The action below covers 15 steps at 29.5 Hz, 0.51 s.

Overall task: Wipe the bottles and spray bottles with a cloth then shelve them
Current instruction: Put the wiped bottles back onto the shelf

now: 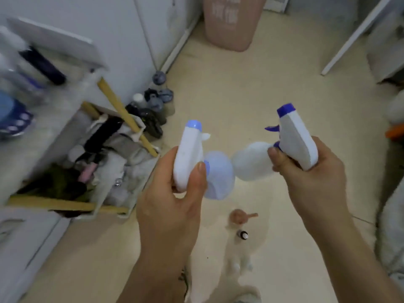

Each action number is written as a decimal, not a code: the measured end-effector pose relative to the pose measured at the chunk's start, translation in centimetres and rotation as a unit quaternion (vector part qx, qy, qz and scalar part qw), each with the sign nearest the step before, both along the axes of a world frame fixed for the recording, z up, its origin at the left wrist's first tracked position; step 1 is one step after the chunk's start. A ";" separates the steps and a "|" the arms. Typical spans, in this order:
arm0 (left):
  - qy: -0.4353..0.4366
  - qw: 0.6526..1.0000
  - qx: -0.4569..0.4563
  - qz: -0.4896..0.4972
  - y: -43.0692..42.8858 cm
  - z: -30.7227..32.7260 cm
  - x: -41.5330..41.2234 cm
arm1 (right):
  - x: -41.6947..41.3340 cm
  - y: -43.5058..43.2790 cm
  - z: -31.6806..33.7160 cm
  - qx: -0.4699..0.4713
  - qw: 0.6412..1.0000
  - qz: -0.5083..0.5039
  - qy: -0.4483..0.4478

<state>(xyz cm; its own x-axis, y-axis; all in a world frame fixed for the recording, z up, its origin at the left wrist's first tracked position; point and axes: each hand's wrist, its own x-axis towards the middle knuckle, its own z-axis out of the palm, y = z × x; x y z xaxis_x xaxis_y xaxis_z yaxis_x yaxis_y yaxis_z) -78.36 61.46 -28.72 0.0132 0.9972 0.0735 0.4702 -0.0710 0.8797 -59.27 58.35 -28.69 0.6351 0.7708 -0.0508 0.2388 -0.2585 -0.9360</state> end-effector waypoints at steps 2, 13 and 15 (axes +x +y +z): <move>0.013 0.998 0.040 0.038 1.0 3.2 -3.7 | -3.7 3.1 3.4 0.030 0.999 0.034 -0.017; 0.089 0.953 0.120 0.265 6.9 10.9 -25.1 | -28.0 16.1 10.2 0.138 0.962 0.223 0.078; 0.100 0.949 0.091 0.286 8.4 10.3 -28.6 | -31.8 17.6 9.8 0.124 0.953 0.262 0.086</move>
